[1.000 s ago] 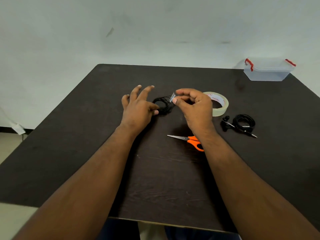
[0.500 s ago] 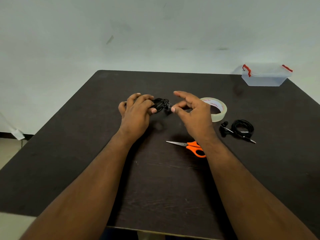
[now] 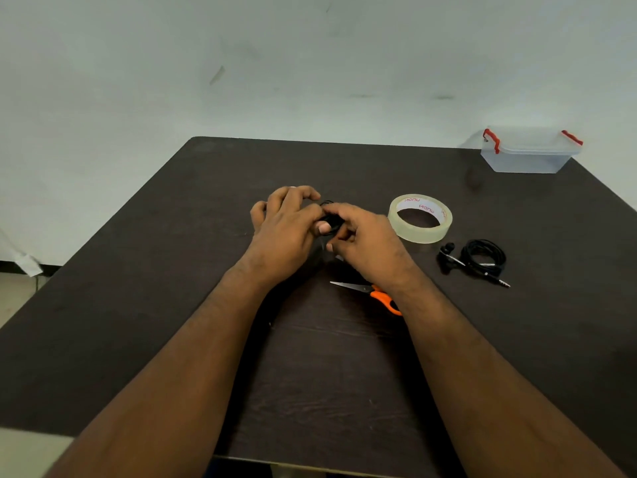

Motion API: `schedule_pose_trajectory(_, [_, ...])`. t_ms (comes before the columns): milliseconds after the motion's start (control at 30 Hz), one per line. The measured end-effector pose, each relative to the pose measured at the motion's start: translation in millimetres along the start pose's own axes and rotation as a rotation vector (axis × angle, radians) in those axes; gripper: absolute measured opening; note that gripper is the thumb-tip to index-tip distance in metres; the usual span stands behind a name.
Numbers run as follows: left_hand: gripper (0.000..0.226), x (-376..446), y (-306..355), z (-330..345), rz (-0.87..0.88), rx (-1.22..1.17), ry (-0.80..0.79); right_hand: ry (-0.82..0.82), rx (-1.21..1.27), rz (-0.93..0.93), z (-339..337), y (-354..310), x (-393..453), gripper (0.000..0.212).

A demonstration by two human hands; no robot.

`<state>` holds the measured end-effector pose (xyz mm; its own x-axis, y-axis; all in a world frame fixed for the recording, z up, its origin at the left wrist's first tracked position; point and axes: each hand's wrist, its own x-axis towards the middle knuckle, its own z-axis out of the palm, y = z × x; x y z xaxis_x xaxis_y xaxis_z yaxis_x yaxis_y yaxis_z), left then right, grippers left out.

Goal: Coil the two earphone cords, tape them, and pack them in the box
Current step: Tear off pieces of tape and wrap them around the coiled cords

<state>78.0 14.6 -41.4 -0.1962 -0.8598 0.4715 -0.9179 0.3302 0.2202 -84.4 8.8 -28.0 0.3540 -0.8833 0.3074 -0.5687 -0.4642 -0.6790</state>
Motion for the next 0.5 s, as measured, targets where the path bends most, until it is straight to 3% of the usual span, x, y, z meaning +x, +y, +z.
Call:
schedule_pose_trajectory(133, [0.027,-0.1,6.8,-0.1,0.017,-0.014,-0.053,0.084,0.05,0.067,-1.0,1.5,2.6,0.026])
schedule_pose_trajectory(300, [0.053,1.1,7.2,-4.1,-0.022,-0.212,-0.016,0.17,0.404,0.212,-8.2,-0.2,4.2,0.023])
schedule_pose_trajectory(500, [0.031,-1.0,-6.9,-4.1,0.033,-0.544,0.017,0.079,0.809,0.247,-23.5,-4.7,1.1,0.026])
